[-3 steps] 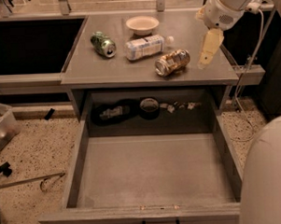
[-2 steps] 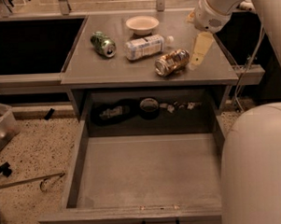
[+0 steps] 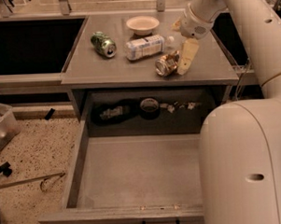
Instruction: Place orange can into top drawer
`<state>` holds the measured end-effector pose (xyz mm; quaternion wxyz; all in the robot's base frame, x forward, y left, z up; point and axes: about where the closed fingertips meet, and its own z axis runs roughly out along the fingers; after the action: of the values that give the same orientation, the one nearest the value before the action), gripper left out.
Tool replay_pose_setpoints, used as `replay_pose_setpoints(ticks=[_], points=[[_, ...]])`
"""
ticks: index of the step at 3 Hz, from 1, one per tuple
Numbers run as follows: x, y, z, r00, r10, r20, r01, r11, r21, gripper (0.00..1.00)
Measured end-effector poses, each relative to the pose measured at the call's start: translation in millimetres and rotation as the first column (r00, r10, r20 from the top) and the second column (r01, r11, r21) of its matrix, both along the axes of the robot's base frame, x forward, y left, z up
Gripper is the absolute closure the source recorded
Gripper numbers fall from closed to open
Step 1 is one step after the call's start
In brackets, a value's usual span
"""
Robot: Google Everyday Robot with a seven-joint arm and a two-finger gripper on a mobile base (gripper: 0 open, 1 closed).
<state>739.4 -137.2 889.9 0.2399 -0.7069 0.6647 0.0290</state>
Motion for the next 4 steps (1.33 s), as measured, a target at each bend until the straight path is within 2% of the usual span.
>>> replay_pose_setpoints(ticks=[2,3,4], points=[[9.0,12.4,-26.2,0.9983,0.037,-0.045,-0.037,0.999,0.0,0.0],[11.2,7.1,-34.3,0.9978,0.026,-0.061,-0.027,1.0,-0.007,0.0],[12.5,-1.7,-36.3,0.9979,0.009,-0.064,-0.01,1.0,-0.018,0.16]])
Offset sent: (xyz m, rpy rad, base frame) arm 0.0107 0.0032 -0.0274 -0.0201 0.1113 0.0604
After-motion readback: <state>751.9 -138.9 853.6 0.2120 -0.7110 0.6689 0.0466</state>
